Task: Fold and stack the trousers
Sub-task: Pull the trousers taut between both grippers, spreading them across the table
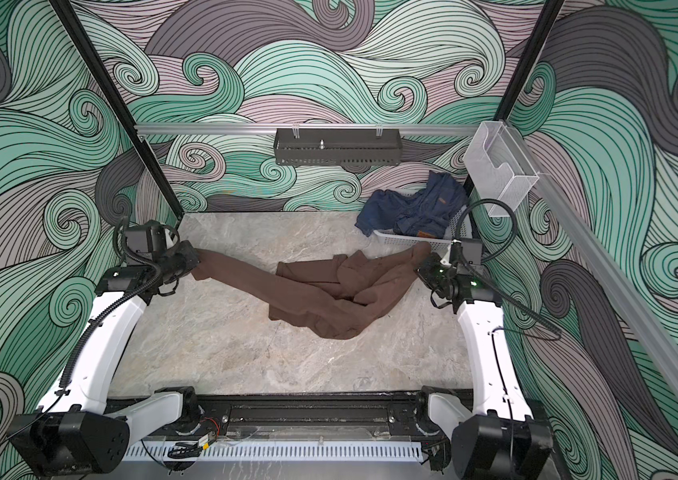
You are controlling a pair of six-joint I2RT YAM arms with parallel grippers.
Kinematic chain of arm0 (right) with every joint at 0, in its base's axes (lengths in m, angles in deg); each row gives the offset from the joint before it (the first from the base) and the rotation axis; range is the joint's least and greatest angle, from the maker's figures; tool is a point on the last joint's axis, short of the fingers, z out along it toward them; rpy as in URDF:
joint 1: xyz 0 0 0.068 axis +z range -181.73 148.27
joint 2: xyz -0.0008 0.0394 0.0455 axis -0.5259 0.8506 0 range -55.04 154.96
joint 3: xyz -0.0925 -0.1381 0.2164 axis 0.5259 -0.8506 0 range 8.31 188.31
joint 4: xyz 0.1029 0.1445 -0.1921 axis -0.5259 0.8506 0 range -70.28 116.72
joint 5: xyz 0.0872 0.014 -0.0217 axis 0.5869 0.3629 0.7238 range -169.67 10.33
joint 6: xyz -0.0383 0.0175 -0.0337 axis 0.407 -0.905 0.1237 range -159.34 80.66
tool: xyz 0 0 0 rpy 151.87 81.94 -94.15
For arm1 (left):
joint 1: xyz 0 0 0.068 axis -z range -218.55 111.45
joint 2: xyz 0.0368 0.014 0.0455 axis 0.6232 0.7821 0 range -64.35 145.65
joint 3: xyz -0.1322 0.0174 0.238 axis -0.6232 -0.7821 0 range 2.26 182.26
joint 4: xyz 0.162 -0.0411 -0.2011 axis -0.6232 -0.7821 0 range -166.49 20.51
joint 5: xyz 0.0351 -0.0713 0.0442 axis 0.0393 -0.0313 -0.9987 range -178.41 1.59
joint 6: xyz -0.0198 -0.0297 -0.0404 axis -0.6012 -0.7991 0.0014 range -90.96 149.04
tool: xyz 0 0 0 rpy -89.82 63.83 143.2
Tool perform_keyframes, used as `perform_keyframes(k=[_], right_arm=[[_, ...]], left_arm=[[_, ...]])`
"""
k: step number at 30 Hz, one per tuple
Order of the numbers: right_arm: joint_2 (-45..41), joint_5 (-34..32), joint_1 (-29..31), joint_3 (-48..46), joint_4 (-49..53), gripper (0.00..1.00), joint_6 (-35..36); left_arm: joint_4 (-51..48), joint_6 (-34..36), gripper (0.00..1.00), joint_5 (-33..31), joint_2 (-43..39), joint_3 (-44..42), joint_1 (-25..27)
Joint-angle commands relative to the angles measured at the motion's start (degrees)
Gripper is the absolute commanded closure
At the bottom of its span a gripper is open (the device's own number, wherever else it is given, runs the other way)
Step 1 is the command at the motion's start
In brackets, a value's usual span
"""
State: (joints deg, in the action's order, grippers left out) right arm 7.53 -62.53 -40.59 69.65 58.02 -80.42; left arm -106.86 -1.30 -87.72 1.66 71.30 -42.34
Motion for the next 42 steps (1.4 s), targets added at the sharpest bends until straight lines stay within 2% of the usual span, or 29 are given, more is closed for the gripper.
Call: perform_keyframes(k=[1, 6, 12, 15, 26, 32, 35, 39, 42], right_arm=[[-1.7, 0.7, -3.2, 1.0, -1.9, 0.98, -4.5], [-2.6, -2.3, -7.7, 2.1, 1.8, 0.97, -8.8], [-2.5, -4.1, -8.0, 8.0, 7.3, 0.93, -8.1], [-3.5, -5.2, -8.0, 10.9, 11.3, 0.91, -5.8], [-8.4, -6.6, -7.9, 14.6, 24.0, 0.92, 1.4], [-14.2, -12.2, -6.7, 20.3, 31.4, 0.95, 1.7], [-11.8, -14.9, -6.7, 23.6, 31.6, 0.95, 1.8], [-5.6, -16.9, -6.6, 21.9, 25.3, 0.95, 0.8], [2.7, -17.1, -5.8, 18.4, 19.8, 0.95, 0.0]], left_arm=[[-1.3, 1.9, 1.00, 0.6, 1.1, 4.6, -3.0], [-2.3, 1.2, 1.00, 5.7, 3.3, 11.1, -11.2], [-5.1, -0.4, 1.00, 10.3, 5.3, 21.0, -19.0], [-5.2, -0.9, 1.00, 11.0, 3.9, 22.4, -20.9], [-9.1, 1.2, 1.00, 10.0, -3.0, 18.7, -21.9], [-13.7, 4.1, 1.00, 7.5, -7.7, 19.4, -22.2], [-14.2, 4.1, 1.00, 9.1, -4.4, 21.6, -22.2], [-8.0, 1.5, 1.00, 17.5, 2.9, 21.2, -21.8], [-4.9, 1.0, 1.00, 17.0, 10.0, 21.5, -17.8]])
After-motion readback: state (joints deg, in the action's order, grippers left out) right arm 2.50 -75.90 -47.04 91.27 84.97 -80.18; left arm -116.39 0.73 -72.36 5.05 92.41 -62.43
